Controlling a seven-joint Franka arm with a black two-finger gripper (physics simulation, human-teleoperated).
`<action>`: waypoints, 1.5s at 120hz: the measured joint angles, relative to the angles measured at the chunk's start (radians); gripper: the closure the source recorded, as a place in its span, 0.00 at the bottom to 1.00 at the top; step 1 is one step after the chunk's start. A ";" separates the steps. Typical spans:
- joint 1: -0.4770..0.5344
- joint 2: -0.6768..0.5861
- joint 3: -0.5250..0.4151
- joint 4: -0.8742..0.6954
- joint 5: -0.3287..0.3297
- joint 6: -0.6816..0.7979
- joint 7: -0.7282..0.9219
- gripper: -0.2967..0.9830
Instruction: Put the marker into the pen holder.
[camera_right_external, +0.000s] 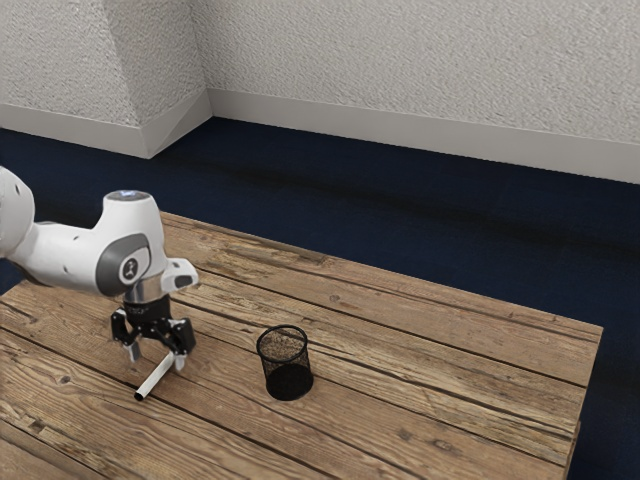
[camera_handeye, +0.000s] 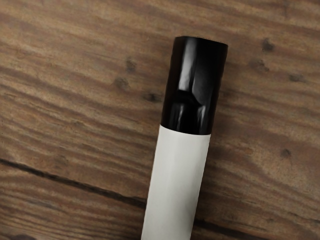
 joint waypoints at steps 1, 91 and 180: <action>0.001 0.004 0.000 0.004 0.000 0.000 0.005 0.23; 0.018 0.057 -0.004 0.073 -0.051 0.005 0.294 0.70; -0.014 -0.080 -0.065 0.069 -0.067 0.045 0.328 0.85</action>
